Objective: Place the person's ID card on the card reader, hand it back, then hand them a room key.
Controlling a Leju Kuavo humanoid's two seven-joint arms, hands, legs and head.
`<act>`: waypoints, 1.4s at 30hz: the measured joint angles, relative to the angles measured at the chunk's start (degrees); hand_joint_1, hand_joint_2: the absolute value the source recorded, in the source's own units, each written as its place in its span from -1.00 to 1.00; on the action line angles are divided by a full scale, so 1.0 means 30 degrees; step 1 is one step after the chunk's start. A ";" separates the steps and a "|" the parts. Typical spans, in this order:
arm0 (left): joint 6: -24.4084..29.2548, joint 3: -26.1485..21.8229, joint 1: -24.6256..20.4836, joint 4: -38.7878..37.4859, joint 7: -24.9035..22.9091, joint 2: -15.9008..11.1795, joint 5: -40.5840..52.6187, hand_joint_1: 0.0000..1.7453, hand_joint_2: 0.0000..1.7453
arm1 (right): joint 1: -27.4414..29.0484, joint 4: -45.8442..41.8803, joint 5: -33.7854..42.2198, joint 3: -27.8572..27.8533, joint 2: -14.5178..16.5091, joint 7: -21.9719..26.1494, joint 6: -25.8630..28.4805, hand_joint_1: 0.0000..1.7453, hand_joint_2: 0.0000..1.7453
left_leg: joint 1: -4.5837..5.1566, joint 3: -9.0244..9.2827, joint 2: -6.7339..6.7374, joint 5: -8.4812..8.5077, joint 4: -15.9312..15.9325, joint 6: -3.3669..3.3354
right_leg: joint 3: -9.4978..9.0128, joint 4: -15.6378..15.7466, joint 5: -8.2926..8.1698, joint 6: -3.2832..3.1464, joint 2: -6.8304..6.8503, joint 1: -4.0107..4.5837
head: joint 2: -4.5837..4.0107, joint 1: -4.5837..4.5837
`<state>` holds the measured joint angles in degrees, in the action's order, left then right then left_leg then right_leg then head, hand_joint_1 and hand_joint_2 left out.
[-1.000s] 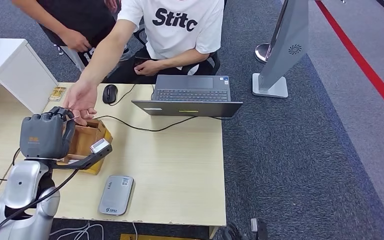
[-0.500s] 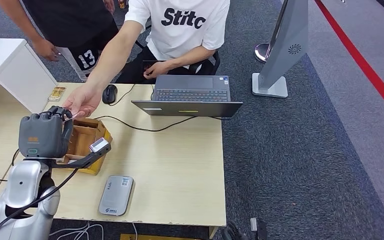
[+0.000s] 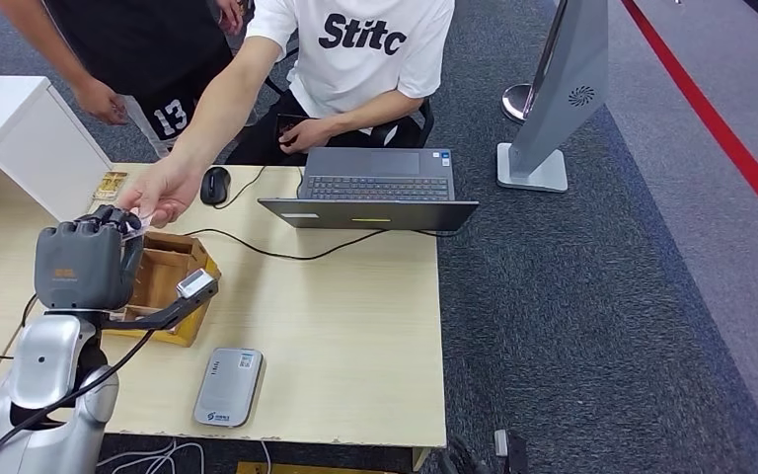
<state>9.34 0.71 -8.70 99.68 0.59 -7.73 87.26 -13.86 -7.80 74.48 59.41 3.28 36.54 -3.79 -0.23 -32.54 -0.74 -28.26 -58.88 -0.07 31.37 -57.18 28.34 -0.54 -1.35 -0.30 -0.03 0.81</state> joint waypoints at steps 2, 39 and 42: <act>0.0264 -0.0047 0.0301 0.0109 0.0051 0.0027 -0.0111 -1.00 1.00 | 0.0003 0.0000 0.0135 -0.0002 0.0000 0.0042 -0.0055 -1.00 1.00 | 0.0000 -0.0004 -0.0001 -0.0002 0.0000 -0.0002 | 0.0000 0.0001 0.0002 0.0001 0.0003 0.0000 | -0.0002 0.0000; 0.5628 -0.7519 1.0401 -0.1968 0.6420 -0.1842 0.0636 -1.00 1.00 | 0.2413 0.1319 0.3872 0.0805 -0.0306 0.0685 -0.1362 -1.00 1.00 | -0.0004 0.0026 -0.0035 -0.0081 0.0012 0.0007 | -0.0041 0.0005 0.0096 0.0009 0.0043 0.0004 | 0.0004 0.0000; 0.5622 -0.7592 0.9922 -0.2496 0.6497 -0.1892 0.0623 -1.00 1.00 | 0.2406 0.1319 0.4036 0.0962 -0.0301 0.0685 -0.1361 -1.00 1.00 | -0.0001 0.0026 -0.0049 -0.0076 0.0010 0.0001 | -0.0044 0.0007 0.0095 0.0010 0.0059 0.0000 | 0.0004 0.0000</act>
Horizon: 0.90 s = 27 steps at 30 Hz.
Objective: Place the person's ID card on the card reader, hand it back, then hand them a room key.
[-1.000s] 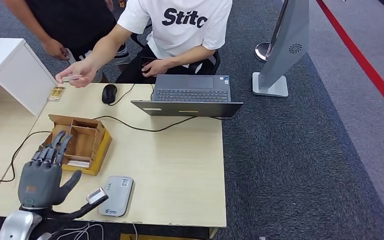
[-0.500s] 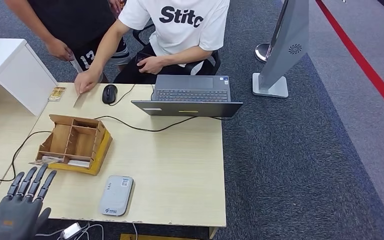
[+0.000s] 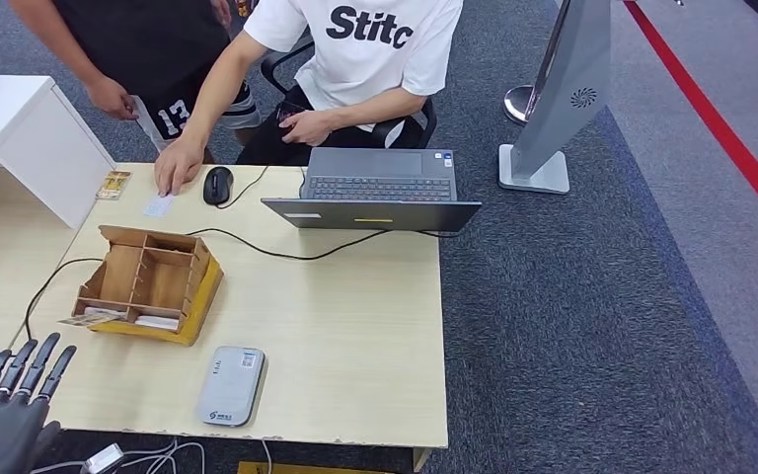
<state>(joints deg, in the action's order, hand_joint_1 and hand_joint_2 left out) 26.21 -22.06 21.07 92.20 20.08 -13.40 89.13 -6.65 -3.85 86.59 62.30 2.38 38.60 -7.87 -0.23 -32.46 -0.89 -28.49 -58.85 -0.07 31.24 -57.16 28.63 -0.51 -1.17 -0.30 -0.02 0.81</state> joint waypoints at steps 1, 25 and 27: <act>0.0005 -0.0009 -0.0286 -0.0303 0.0000 -0.0005 -0.0121 -1.00 1.00 | -0.0009 0.0000 0.0067 0.0098 0.0002 0.0000 0.0002 -1.00 1.00 | 0.0000 0.0001 -0.0007 0.0002 0.0000 -0.0002 | -0.0002 0.0000 -0.0001 0.0000 0.0008 -0.0001 | 0.0000 0.0000; -0.0652 0.2071 -0.6651 -0.6029 -0.2380 0.1120 -0.2184 -1.00 1.00 | -0.0560 -0.0022 0.1075 0.2627 0.0204 -0.0692 0.0435 -1.00 1.00 | -0.0003 0.0000 0.0010 0.0029 -0.0005 0.0004 | 0.0012 -0.0003 -0.0028 -0.0030 -0.0006 0.0001 | 0.0000 0.0000; -0.0752 0.2304 -0.6732 -0.6144 -0.2514 0.1033 -0.1936 -1.00 1.00 | -0.0568 -0.0024 0.1075 0.2698 0.0204 -0.0729 0.0457 -1.00 1.00 | -0.0005 0.0000 0.0010 0.0029 -0.0005 0.0004 | 0.0012 -0.0004 -0.0028 -0.0030 -0.0007 0.0002 | 0.0000 0.0000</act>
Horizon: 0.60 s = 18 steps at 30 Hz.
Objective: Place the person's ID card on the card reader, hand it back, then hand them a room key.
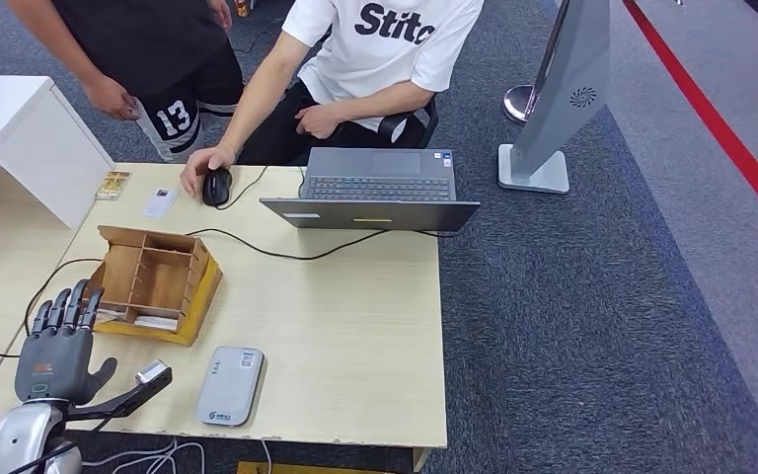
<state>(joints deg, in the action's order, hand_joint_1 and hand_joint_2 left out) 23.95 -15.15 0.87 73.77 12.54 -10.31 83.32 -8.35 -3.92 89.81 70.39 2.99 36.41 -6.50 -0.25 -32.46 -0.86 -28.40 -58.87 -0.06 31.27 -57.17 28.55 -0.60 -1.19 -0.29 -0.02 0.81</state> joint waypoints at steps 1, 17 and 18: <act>-0.0040 0.0138 -0.0031 -0.0069 -0.0098 -0.0102 0.0151 -1.00 1.00 | -0.0003 0.0000 0.0000 0.0036 -0.0002 -0.0022 0.0013 -1.00 1.00 | -0.0001 0.0001 0.0001 0.0000 0.0000 0.0000 | 0.0000 0.0000 0.0000 0.0000 -0.0001 0.0001 | 0.0000 0.0000; -0.0204 0.0918 -0.0111 -0.0656 -0.0563 -0.1914 0.0636 -1.00 1.00 | -0.0004 -0.0002 0.0002 0.0355 -0.0005 -0.0131 0.0025 -1.00 1.00 | -0.0005 -0.0001 0.0005 0.0001 0.0000 0.0001 | -0.0001 -0.0004 0.0000 -0.0001 -0.0002 0.0006 | 0.0000 -0.0004; -0.0206 0.0925 -0.0109 -0.0656 -0.0568 -0.1963 0.0634 -1.00 1.00 | -0.0003 0.0000 0.0002 0.0357 -0.0005 -0.0131 0.0025 -1.00 1.00 | -0.0005 0.0000 0.0004 0.0001 0.0000 0.0001 | -0.0001 -0.0004 0.0000 -0.0001 -0.0002 0.0005 | 0.0000 -0.0002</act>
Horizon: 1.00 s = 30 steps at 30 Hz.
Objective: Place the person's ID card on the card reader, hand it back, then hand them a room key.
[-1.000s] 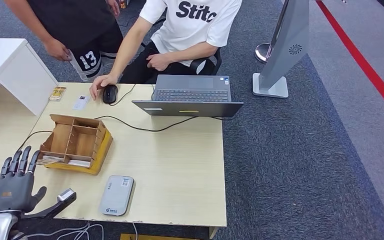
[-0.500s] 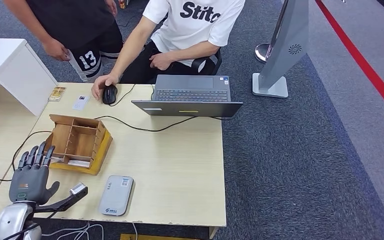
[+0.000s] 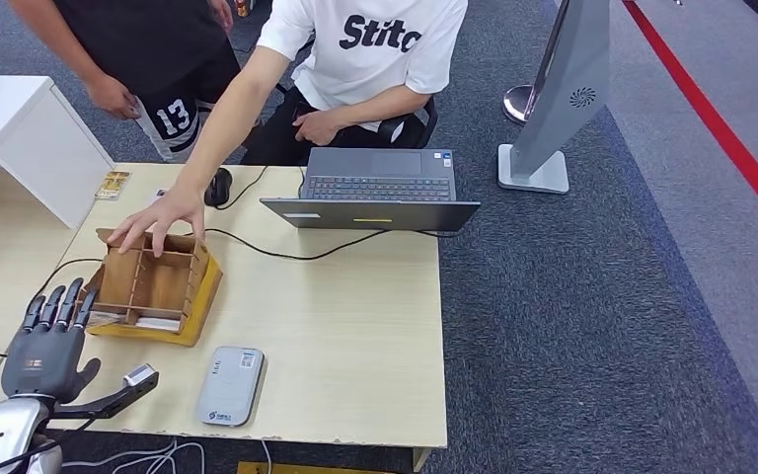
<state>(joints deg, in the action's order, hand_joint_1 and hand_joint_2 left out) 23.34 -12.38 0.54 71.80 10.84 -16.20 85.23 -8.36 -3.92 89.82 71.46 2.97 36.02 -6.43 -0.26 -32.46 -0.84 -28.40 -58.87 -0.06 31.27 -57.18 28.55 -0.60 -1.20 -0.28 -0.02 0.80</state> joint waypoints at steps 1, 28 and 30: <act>-0.0007 0.0004 0.0002 0.0000 -0.0007 -0.0051 -0.0002 -1.00 1.00 | 0.0001 0.0000 0.0002 0.0002 0.0000 0.0000 0.0000 -1.00 1.00 | 0.0001 0.0000 0.0000 0.0000 0.0000 0.0000 | 0.0000 0.0000 0.0000 0.0000 0.0000 0.0000 | 0.0000 0.0000; -0.0115 0.0100 0.0000 0.0000 -0.0049 -0.0211 -0.0055 -1.00 1.00 | 0.0003 -0.0006 0.0000 0.0004 0.0000 0.0007 -0.0051 -1.00 1.00 | 0.0000 0.0002 0.0000 0.0000 0.0000 0.0000 | 0.0002 0.0000 0.0000 0.0000 0.0000 0.0000 | 0.0000 0.0002; -0.0109 0.0104 0.0000 0.0000 -0.0049 -0.0219 -0.0056 -1.00 1.00 | 0.0003 -0.0006 0.0002 0.0004 0.0000 0.0006 -0.0051 -1.00 1.00 | 0.0000 0.0002 0.0000 0.0000 0.0000 0.0000 | 0.0002 0.0000 0.0000 0.0000 0.0000 0.0000 | -0.0002 0.0002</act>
<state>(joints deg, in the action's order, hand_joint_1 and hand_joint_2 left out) 23.01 -12.07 0.54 71.80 10.69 -16.85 85.06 -8.35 -3.93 89.82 71.47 2.97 36.04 -6.58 -0.26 -32.46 -0.84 -28.40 -58.87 -0.06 31.28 -57.18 28.55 -0.60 -1.20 -0.28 -0.03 0.81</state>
